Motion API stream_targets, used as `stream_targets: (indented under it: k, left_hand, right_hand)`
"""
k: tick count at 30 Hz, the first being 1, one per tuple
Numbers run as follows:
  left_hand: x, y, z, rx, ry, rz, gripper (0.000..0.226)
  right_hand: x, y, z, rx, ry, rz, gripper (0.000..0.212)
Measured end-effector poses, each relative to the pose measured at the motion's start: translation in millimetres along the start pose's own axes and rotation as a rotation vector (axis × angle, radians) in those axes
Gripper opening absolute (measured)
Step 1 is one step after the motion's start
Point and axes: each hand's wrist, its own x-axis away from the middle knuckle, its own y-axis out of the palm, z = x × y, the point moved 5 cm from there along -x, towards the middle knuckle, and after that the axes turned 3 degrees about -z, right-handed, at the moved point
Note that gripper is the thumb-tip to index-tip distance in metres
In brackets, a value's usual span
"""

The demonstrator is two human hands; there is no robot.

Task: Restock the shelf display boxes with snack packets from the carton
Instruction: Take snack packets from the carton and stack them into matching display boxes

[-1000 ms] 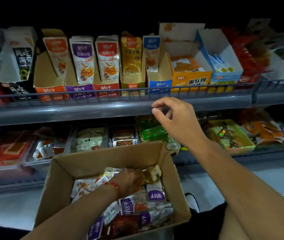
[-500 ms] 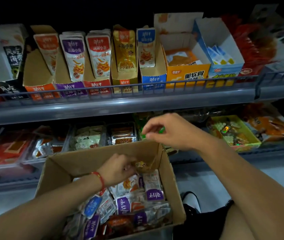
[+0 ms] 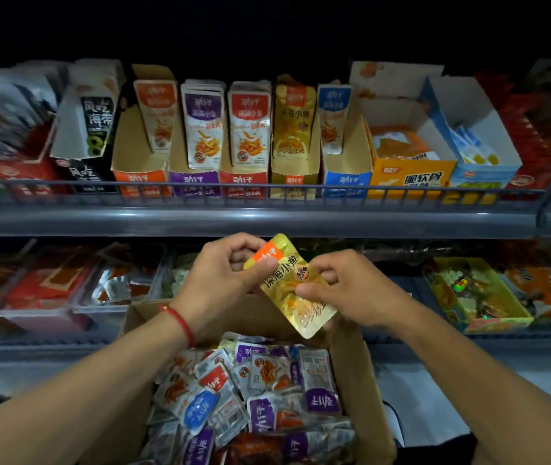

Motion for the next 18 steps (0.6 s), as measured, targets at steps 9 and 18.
stream_targets:
  k: [9, 18]
  left_hand:
    - [3.6, -16.2, 10.3, 0.057, 0.017, 0.052, 0.021]
    - [4.7, -31.4, 33.4, -0.185, 0.26, 0.068, 0.032]
  right_hand:
    - [-4.2, 7.6, -22.7, -0.125, -0.013, 0.059, 0.024]
    - [-9.3, -26.4, -94.6, 0.455, -0.26, 0.257, 0.013]
